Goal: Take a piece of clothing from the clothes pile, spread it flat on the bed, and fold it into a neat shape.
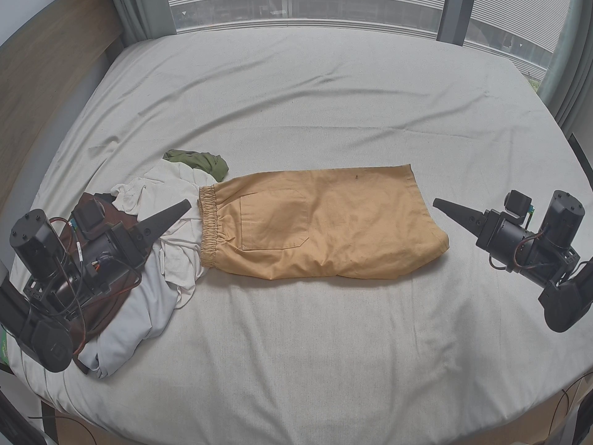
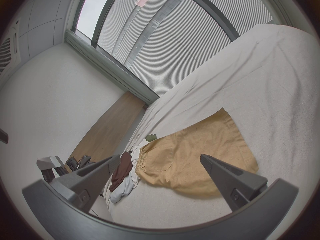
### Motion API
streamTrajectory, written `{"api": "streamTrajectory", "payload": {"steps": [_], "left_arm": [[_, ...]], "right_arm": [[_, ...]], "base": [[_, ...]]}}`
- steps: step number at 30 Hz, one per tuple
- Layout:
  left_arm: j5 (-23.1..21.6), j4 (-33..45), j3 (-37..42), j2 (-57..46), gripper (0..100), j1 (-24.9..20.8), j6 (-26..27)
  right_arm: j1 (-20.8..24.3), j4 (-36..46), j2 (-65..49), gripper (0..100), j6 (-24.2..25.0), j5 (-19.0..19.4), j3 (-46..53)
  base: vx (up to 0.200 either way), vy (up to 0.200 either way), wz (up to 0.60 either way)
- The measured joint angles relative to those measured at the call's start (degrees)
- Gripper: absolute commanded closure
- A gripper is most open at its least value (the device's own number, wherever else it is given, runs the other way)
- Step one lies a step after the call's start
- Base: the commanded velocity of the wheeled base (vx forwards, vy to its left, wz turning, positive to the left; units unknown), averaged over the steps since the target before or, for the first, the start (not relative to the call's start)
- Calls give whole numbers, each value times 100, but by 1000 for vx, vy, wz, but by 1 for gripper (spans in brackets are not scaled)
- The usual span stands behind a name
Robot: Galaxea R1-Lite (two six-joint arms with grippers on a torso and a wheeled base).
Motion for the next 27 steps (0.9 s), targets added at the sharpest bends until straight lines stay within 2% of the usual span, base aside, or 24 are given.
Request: {"api": "streamTrajectory", "payload": {"steps": [5, 10, 17, 23, 27], "left_arm": [[50, -5, 132, 149, 0, 43, 933], [52, -16, 269, 379, 0, 80, 1581], [50, -24, 399, 547, 0, 95, 1620], [52, -20, 462, 597, 0, 72, 1604], [50, -17, 485, 606, 0, 61, 1601]], "right_arm": [[50, 407, -9, 0, -121, 0, 100], [111, 1012, 52, 0, -173, -22, 113], [124, 1036, 471, 0, -290, -55, 100], [107, 974, 918, 0, -307, -408, 0], [105, 725, 1196, 0, -285, -477, -82]], "base": [[0, 0, 0], [0, 0, 0], [0, 0, 0], [0, 0, 0], [0, 0, 0]]}}
